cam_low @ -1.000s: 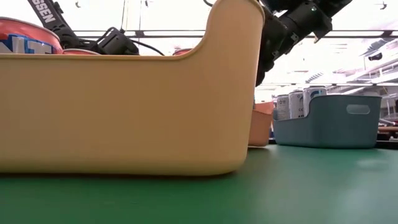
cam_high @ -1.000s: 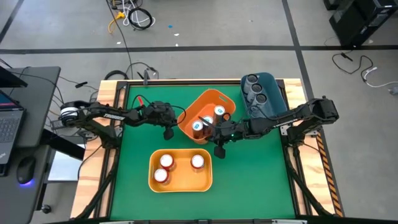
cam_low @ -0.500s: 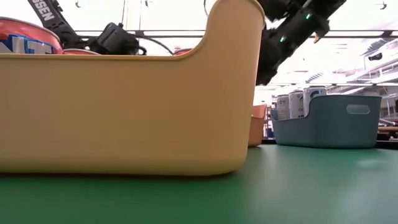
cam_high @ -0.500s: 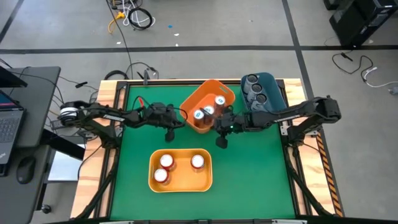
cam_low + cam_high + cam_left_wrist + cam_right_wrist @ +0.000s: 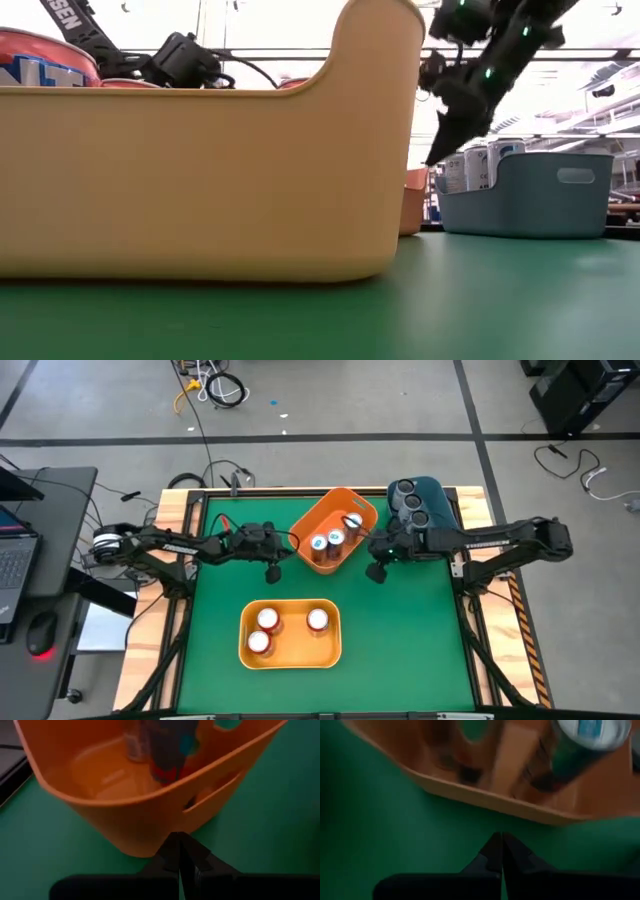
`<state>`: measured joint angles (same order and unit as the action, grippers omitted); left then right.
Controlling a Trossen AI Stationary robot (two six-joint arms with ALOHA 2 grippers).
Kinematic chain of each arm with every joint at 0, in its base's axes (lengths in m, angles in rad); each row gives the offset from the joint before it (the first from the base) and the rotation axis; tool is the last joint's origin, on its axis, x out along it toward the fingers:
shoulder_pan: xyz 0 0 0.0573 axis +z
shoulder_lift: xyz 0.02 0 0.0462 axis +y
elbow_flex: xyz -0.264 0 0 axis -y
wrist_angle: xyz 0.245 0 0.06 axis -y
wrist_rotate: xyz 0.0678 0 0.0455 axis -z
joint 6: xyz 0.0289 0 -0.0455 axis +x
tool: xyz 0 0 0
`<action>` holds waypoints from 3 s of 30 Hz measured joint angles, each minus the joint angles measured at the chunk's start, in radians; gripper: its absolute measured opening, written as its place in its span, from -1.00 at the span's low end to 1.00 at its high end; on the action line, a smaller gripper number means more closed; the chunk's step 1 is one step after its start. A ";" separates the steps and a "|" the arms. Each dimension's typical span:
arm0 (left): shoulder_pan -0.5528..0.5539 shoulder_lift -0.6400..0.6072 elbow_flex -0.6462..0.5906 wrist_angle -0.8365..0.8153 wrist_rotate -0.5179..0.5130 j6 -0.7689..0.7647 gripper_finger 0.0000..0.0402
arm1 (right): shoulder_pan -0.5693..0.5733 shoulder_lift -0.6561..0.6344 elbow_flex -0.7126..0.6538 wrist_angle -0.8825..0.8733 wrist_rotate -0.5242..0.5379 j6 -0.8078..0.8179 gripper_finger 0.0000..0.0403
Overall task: Sort soda cans
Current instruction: Move the orange bin beside the blue bin, then adjust the yellow bin
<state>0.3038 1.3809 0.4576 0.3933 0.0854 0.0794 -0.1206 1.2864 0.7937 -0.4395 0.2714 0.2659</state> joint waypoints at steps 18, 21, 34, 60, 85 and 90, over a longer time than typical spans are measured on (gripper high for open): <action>0.047 -0.152 0.033 -0.328 -0.249 0.028 -1.00 | -0.214 0.215 -0.076 0.334 0.006 0.007 -1.00; 0.058 -0.099 0.031 -0.251 -0.248 0.046 -1.00 | -0.252 0.219 -0.076 0.372 0.033 -0.015 -1.00; 0.046 0.204 0.107 0.031 -0.072 0.022 -1.00 | -0.279 0.034 0.054 0.194 -0.023 -0.142 -1.00; 0.037 0.487 0.451 0.087 0.019 0.073 -1.00 | 0.107 -0.154 0.097 -0.598 0.054 0.299 -1.00; -0.397 -0.238 0.452 -0.842 -0.162 -0.007 -1.00 | 0.248 -0.115 0.096 -0.187 -0.011 0.062 -1.00; -0.672 -0.224 0.501 -0.898 -0.285 -0.134 -1.00 | 0.286 -0.050 0.096 -0.073 -0.014 0.045 -1.00</action>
<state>-0.3680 1.1568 0.9583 -0.5048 -0.1999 -0.0551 0.1658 1.2362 0.8902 -0.5125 0.2577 0.3111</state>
